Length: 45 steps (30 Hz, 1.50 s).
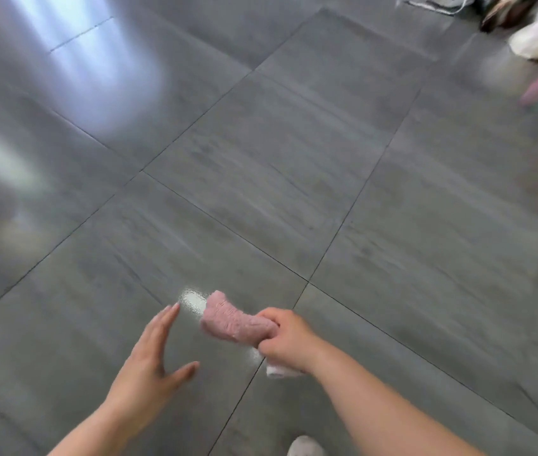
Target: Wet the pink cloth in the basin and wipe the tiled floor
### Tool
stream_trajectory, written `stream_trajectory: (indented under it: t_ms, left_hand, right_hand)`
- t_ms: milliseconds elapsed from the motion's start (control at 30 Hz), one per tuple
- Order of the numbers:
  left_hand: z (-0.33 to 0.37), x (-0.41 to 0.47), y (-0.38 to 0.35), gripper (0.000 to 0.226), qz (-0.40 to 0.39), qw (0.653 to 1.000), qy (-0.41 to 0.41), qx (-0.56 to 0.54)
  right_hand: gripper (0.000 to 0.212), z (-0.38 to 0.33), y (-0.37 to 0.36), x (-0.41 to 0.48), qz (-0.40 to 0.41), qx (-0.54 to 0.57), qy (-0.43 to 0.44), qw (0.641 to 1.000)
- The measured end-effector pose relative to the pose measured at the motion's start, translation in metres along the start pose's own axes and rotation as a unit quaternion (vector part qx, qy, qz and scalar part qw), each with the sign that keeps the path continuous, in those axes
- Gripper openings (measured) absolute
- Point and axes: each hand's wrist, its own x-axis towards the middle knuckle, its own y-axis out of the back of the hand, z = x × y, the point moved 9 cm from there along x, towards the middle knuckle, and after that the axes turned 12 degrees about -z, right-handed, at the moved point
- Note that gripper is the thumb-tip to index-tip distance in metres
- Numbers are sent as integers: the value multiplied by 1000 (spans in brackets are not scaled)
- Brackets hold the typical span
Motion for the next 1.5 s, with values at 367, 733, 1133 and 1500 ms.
stream_trajectory:
  t_ms: [367, 733, 1133, 1500]
  left_hand:
    - [276, -147, 60, 20, -206, 972, -72, 84]
    - [384, -193, 13, 25, -264, 953, 12, -149]
    - [418, -68, -109, 15, -290, 952, 83, -43]
    - [298, 154, -262, 31, -306, 945, 40, 113]
  right_hand:
    - [36, -126, 14, -303, 5, 94, 43, 995]
    - [99, -129, 56, -432, 344, -207, 72, 913]
    - [72, 5, 158, -354, 152, 54, -14, 987]
    - [40, 199, 229, -133, 119, 84, -69, 987]
